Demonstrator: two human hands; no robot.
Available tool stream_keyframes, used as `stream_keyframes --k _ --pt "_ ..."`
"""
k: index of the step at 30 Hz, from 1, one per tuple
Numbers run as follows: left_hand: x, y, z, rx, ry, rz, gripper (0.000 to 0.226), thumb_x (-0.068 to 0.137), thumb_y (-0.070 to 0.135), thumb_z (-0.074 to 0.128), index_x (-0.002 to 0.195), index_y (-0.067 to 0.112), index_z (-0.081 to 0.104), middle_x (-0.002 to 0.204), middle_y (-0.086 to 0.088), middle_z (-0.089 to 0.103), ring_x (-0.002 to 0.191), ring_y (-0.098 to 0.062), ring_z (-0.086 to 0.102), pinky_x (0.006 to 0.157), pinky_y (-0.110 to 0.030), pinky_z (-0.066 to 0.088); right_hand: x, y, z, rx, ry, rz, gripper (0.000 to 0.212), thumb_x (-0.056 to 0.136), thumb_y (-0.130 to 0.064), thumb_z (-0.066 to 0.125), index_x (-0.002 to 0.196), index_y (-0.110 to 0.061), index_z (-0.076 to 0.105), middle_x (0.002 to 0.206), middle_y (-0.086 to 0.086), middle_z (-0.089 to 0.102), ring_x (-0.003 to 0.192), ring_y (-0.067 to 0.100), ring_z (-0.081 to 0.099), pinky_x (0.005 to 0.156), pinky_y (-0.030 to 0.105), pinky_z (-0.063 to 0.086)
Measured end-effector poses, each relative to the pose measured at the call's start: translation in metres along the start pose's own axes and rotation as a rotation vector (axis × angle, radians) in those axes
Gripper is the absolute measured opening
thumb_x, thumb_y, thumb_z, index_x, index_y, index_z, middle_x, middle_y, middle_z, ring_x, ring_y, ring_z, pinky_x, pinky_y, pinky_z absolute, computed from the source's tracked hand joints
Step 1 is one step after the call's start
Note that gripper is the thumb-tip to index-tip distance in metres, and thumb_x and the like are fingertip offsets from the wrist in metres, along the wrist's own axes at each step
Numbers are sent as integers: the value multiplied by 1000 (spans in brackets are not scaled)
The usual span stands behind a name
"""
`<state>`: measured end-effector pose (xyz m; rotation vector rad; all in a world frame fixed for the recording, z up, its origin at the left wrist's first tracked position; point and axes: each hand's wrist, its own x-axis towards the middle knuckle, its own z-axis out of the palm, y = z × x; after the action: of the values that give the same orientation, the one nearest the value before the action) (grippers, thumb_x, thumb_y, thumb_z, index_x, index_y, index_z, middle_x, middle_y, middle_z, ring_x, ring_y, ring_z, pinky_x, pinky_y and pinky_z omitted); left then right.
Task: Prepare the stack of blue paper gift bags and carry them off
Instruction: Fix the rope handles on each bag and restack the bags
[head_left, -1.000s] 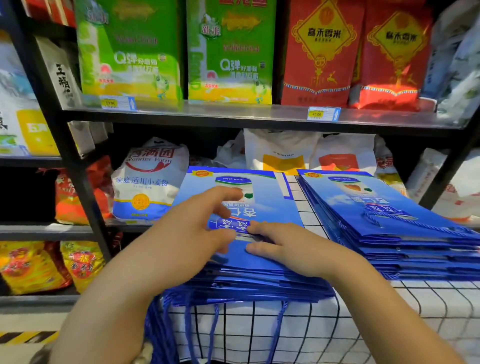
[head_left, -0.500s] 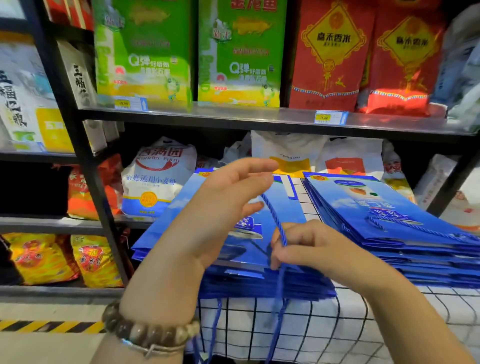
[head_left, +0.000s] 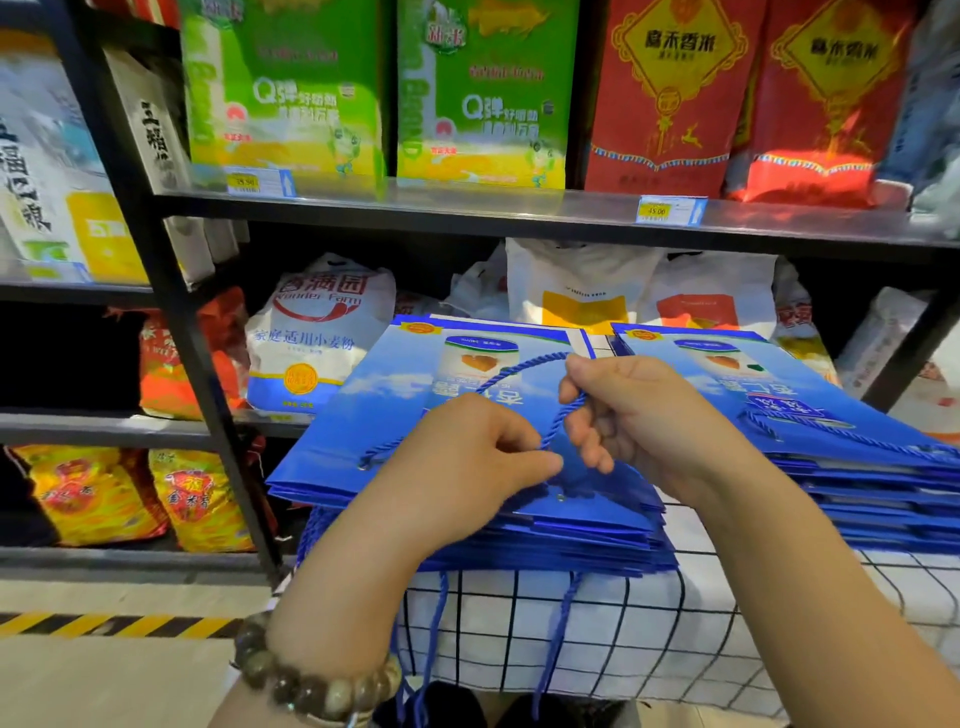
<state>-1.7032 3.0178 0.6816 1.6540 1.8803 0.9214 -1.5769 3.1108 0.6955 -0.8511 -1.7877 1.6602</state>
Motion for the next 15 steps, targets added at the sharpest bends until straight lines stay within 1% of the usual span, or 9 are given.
stream_keyframes --k 2,3,5,6,8,10,11,13,15 --pt "2 0 -1 -36 41 -25 41 87 30 60 50 14 54 40 8 41 41 -3 39 49 -19 32 1 5 -2 -164 66 -16 24 94 -27 48 81 -11 60 51 3 58 37 12 49 36 19 37" --pt "4 -1 -1 -72 68 -36 35 88 30 60 59 10 62 44 8 47 44 -3 45 53 -21 39 0 8 -4 -282 130 -56 17 92 -27 52 84 -14 61 55 1 59 40 12 50 38 19 38" --pt "6 -1 -2 -145 110 -51 30 89 25 59 76 -1 66 53 -2 53 51 -10 53 60 -27 48 -4 13 -8 -439 262 -203 2 85 -24 62 83 -24 61 62 -2 59 46 7 50 44 15 39" --pt "6 -1 -2 -174 113 -51 27 90 21 58 80 -3 67 55 -5 57 52 -11 54 63 -28 52 -9 15 -9 -508 291 -314 9 83 -23 65 83 -31 61 66 -5 58 51 5 51 48 10 38" --pt "7 0 -1 -178 99 -43 15 89 15 59 93 5 69 66 -8 64 58 -13 59 72 -35 55 -17 19 -11 -668 205 -492 23 81 -26 68 89 -45 58 86 -15 60 76 -1 55 66 7 41" --pt "8 0 2 -159 113 -40 22 88 14 59 108 22 60 70 0 63 60 -10 59 66 -33 52 -20 21 -10 -741 28 -554 31 80 -31 61 103 -50 54 112 -25 54 103 -7 51 87 7 38" --pt "9 0 3 -176 121 -37 26 88 14 58 110 26 54 69 2 61 58 -8 59 63 -32 50 -19 24 -10 -748 -29 -560 34 80 -30 59 108 -48 55 116 -25 54 108 -6 50 92 7 36" --pt "8 1 3 -284 112 -30 34 89 10 57 116 27 46 67 3 59 58 -11 64 61 -34 51 -16 29 -10 -767 -71 -582 35 81 -32 59 115 -41 59 104 -20 60 99 -1 54 88 10 39" --pt "7 2 3 -420 65 -16 55 85 5 62 127 31 40 59 4 61 58 -13 66 53 -24 51 -14 33 -9 -748 -71 -616 36 82 -32 59 117 -37 61 85 -18 60 83 1 54 76 11 39"
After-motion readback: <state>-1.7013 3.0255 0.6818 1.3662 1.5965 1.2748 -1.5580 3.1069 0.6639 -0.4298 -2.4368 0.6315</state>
